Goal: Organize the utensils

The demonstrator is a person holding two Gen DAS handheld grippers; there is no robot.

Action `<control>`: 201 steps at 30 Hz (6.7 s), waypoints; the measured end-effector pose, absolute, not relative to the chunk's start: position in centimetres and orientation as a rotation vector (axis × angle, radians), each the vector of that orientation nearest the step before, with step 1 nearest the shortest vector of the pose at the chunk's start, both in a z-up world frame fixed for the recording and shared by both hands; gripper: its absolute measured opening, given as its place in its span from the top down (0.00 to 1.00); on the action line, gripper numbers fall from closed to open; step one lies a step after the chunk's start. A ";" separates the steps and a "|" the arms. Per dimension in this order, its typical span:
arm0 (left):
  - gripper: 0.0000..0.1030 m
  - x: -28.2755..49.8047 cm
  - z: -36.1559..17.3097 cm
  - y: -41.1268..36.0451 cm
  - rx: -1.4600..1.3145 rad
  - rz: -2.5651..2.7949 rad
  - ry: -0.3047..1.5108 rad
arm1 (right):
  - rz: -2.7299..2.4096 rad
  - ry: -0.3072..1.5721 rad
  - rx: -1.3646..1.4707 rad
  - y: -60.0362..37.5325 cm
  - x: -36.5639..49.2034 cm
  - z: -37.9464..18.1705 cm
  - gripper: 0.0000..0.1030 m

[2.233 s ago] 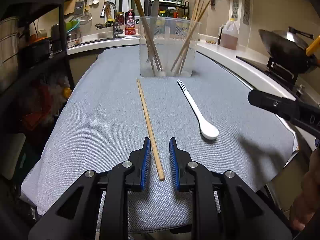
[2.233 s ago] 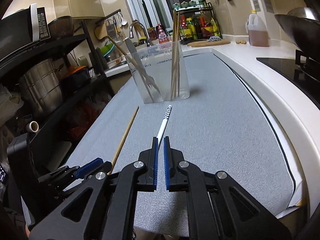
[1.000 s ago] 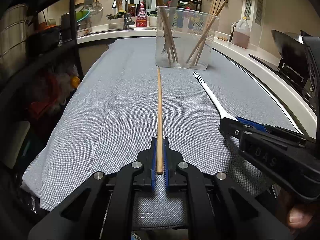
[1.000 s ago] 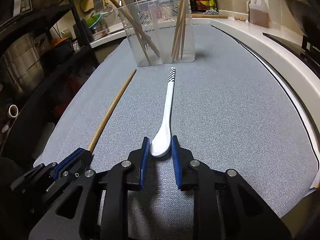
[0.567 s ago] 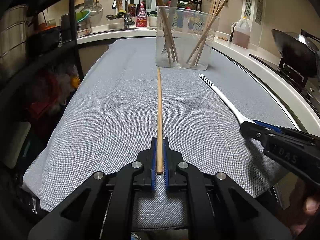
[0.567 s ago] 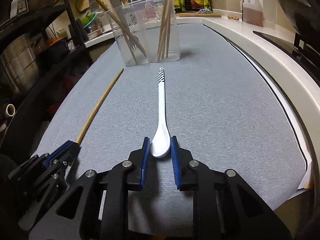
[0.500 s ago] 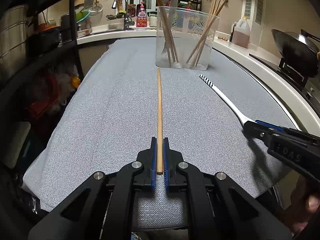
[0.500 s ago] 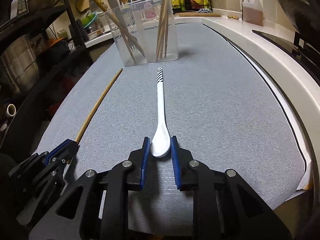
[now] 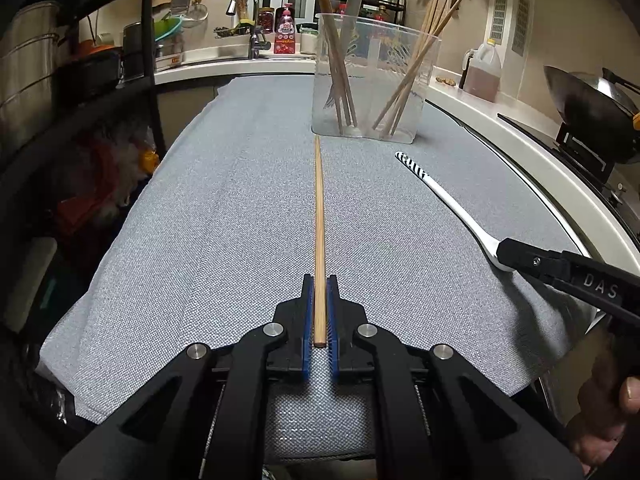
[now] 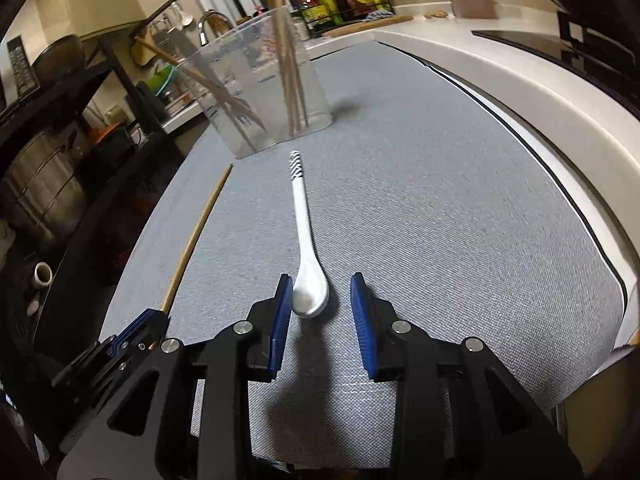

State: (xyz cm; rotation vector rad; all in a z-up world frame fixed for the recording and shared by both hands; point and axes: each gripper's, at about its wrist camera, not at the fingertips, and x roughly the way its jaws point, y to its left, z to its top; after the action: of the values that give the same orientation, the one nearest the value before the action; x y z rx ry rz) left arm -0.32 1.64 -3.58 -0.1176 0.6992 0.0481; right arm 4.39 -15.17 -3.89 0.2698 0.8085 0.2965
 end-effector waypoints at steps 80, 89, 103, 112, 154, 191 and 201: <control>0.94 2.8 15.6 1.4 -0.084 -0.044 0.477 | 0.308 0.467 -0.171 -13.7 3.8 11.6 0.90; 0.94 5.3 19.3 1.5 -0.074 -0.073 0.550 | 0.324 0.433 -0.136 -13.7 6.2 15.3 0.90; 0.94 11.8 27.9 2.8 -0.145 -0.171 0.571 | 0.316 0.309 -0.142 -12.6 12.7 23.5 0.90; 0.94 16.3 30.3 3.3 -0.144 -0.133 0.490 | 0.307 0.256 -0.118 -10.9 18.6 25.1 0.90; 0.30 7.7 17.1 5.5 -0.148 -0.096 0.372 | 0.244 0.293 -0.045 -13.9 10.0 15.3 0.05; 0.07 7.6 4.9 2.8 -0.104 0.095 0.505 | 0.172 0.393 -0.051 -15.5 10.6 6.1 0.05; 0.07 7.5 5.0 2.9 -0.105 0.096 0.502 | 0.172 0.387 -0.056 -15.5 10.6 6.1 0.05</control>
State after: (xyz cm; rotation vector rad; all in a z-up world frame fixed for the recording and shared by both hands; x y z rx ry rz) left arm 7.54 2.86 4.97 -0.1048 0.5021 0.0962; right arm 10.58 -15.49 6.15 -0.0565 0.3875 0.1723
